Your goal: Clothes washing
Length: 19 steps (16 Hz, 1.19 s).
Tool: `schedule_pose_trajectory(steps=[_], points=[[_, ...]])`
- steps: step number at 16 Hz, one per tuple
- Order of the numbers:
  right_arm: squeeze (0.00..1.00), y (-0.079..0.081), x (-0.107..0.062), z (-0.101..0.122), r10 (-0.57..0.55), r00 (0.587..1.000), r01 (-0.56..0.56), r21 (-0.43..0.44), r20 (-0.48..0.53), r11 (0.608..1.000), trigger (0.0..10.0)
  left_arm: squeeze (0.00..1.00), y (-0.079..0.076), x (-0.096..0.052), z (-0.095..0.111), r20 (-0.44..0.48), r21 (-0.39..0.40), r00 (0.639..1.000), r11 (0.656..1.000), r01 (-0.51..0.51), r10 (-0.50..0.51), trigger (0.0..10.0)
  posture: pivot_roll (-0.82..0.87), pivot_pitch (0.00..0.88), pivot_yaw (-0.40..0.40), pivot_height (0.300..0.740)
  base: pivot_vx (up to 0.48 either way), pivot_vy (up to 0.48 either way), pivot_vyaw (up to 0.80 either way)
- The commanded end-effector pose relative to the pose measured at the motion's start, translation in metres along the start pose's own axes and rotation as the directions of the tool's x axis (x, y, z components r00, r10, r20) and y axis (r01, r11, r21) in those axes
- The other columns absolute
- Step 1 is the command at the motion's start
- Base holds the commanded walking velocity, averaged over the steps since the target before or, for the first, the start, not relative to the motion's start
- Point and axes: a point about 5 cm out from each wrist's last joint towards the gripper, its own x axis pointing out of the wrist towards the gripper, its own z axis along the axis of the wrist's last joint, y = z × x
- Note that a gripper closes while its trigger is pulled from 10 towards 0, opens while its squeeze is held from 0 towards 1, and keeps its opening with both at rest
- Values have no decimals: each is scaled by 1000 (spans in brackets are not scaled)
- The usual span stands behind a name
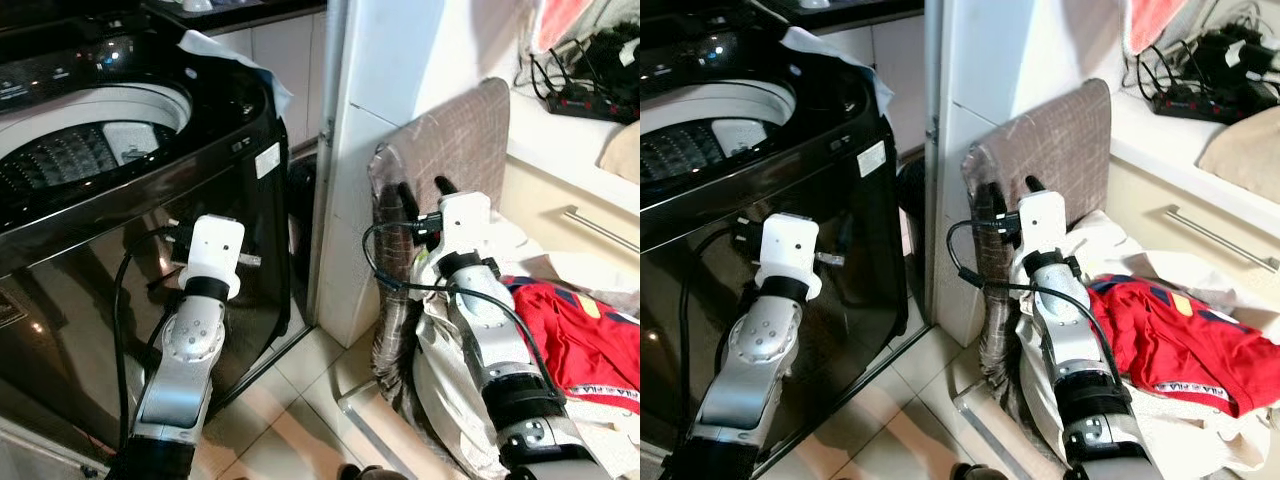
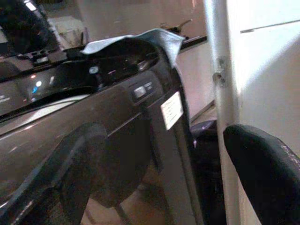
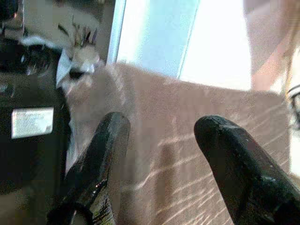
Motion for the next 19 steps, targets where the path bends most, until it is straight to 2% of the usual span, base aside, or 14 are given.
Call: schedule_pose_trajectory(steps=[1, 2, 3, 5, 6, 7, 9, 12, 13, 14, 16, 19], points=[[0, -7, 8, 29, -30, 992, 34, -32, 122, 999, 10000, 0, -3, 3, 1, 9, 2, 1000, 1000, 29, -29, 10000, -63, 0, 7, 740, 0, 0, -556], [0, -13, 10, 41, -68, 983, 74, -35, 168, 997, 10000, 0, -5, 4, 1, 19, -8, 999, 999, 45, -45, 10000, -69, 0, 10, 740, 0, 0, -563], [0, -34, 6, 50, -160, 968, 173, -51, 196, 984, 10000, 0, -9, 3, 11, 81, -30, 992, 995, 99, -97, 10000, -86, 0, 11, 740, 0, 0, -563], [0, -47, -8, 39, -212, 969, 220, -54, 131, 974, 10000, 0, -8, 0, 19, 125, -8, 983, 990, 140, -137, 10000, -94, 0, 13, 740, 0, 0, -566], [0, -54, -25, 26, -241, 968, 246, -68, 64, 967, 10000, 0, -4, -1, 21, 124, 5, 981, 989, 151, -150, 10000, -98, 0, 16, 740, 0, 0, -563], [0, -57, -30, 23, -252, 967, 255, -75, 46, 964, 10000, 0, -4, -2, 21, 123, 11, 981, 988, 153, -153, 10000, -100, 0, 18, 740, 0, 0, -563], [0, -60, -61, 6, -304, 951, 298, -88, -64, 951, 10000, 0, -5, 0, 23, 129, 3, 974, 982, 188, -187, 10000, -119, 0, 36, 740, 0, 0, -553], [0, -51, -69, 0, -301, 946, 293, -75, -124, 953, 10000, 0, -9, 3, 24, 133, -1, 967, 976, 220, -218, 10000, -135, 0, 51, 728, 0, 0, -308], [137, -53, -71, -5, -319, 935, 315, -48, -156, 948, 10000, 0, -11, 4, 26, 136, 1, 963, 972, 234, -232, 10000, -142, 4, 56, 728, 0, 0, 0], [1000, -56, -74, -15, -343, 912, 343, -43, -226, 938, 10000, 0, -14, 4, 27, 139, 1, 956, 966, 259, -257, 10000, -145, 9, 59, 728, 0, 0, 0], [1000, -59, -77, -29, -352, 888, 366, -10, -296, 931, 10000, 0, -24, 2, 26, 140, 3, 932, 941, 338, -335, 10000, -142, 14, 60, 728, 0, 0, 0], [1000, -54, -75, -36, -323, 889, 339, -9, -323, 941, 10000, 0, -27, -2, 22, 131, -23, 892, 898, 439, -432, 10000, -122, 8, 53, 728, 0, 0, 0]])
